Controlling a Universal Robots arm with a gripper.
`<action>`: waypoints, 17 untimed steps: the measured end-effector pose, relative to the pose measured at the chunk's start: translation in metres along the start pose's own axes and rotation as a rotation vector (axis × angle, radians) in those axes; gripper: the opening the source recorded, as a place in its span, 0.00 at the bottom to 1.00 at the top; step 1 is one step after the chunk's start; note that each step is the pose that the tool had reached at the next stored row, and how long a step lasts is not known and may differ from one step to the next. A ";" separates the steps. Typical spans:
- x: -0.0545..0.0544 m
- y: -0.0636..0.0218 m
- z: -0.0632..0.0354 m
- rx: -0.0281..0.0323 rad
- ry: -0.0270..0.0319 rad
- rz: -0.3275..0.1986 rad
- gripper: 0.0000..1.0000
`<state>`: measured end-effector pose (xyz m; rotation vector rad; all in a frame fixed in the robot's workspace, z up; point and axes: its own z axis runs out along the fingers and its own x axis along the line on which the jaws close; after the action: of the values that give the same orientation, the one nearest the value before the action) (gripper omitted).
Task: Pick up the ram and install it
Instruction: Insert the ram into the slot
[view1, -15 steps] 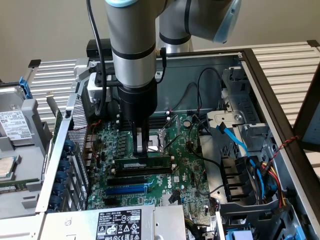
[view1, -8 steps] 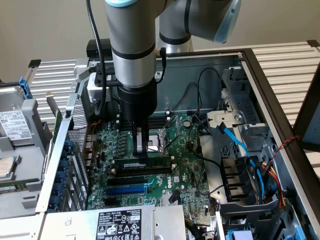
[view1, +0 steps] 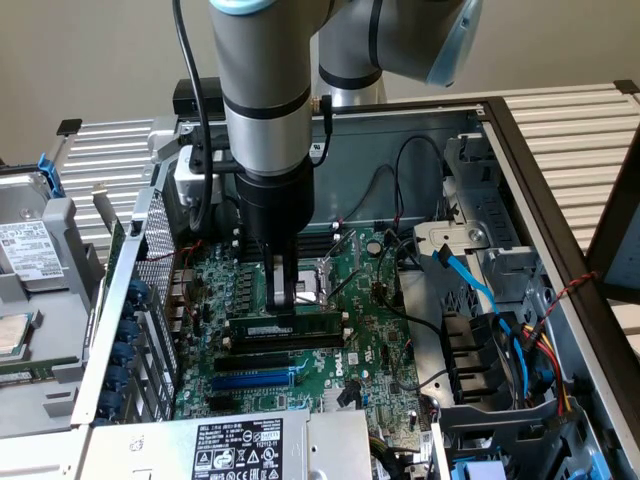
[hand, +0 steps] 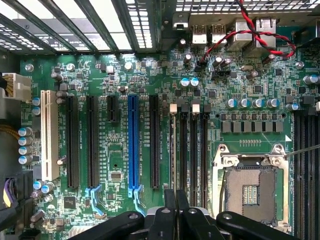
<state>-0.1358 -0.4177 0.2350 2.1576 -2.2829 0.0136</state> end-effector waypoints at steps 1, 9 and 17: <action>0.000 0.0001 0.0001 0.0000 -0.0001 0.001 0.12; -0.002 0.0018 0.0002 0.0135 -0.0021 0.003 0.12; -0.001 0.0019 0.0004 0.0155 -0.0022 0.004 0.12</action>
<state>-0.1376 -0.4164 0.2346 2.1617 -2.2958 0.0290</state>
